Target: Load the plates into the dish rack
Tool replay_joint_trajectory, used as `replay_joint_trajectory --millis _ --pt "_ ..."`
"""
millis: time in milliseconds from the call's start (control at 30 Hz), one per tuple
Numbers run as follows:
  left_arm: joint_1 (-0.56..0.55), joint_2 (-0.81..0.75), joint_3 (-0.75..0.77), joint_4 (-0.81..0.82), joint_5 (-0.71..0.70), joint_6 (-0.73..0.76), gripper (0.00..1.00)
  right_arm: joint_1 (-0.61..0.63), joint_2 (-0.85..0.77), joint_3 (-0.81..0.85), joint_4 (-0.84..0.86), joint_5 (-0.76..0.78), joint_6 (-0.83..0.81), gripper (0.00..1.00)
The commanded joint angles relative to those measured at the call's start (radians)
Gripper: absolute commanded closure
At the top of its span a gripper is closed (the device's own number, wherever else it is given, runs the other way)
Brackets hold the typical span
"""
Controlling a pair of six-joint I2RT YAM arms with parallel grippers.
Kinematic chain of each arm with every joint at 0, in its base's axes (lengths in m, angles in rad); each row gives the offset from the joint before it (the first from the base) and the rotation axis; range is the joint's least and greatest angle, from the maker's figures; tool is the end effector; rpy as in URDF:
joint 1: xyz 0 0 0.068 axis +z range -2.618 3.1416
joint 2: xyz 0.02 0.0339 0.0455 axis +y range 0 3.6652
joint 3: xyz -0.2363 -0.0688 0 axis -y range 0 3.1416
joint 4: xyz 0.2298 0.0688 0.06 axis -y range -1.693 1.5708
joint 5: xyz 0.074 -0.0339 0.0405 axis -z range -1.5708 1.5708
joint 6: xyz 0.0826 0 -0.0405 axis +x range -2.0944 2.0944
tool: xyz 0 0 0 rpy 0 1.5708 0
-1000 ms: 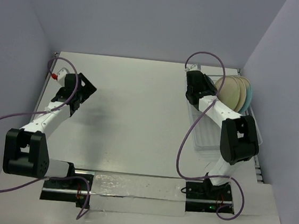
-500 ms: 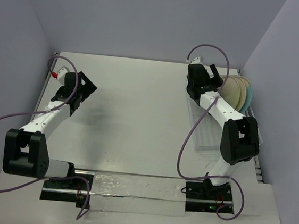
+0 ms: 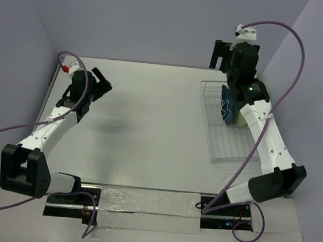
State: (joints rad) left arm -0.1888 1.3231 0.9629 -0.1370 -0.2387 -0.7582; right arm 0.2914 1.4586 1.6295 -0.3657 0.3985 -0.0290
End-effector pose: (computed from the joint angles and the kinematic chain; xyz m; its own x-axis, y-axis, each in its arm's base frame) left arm 0.3316 -0.0435 0.2442 -0.3252 -0.6181 -0.7157 -0.3379 0.7828 -0.5225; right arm 0.3512 0.0719 0.4175 -0.1882 -0.0844 -0.9785 0.0944 0.9901 -0.1035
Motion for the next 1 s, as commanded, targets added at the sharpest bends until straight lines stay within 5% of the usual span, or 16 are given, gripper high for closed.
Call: replay_joint_trajectory --millis 0,500,967 --pt "-0.008 -0.084 0.001 0.054 -0.014 0.043 0.01 -0.012 -0.073 -0.039 -0.073 -0.121 0.293 0.0" --pt "-0.008 -0.222 -0.121 0.122 0.022 0.055 0.01 -0.011 -0.504 -0.807 0.097 -0.218 0.572 0.0" --pt "-0.008 -0.279 -0.153 0.115 -0.037 0.053 0.01 -0.009 -0.596 -0.884 0.132 -0.113 0.596 0.0"
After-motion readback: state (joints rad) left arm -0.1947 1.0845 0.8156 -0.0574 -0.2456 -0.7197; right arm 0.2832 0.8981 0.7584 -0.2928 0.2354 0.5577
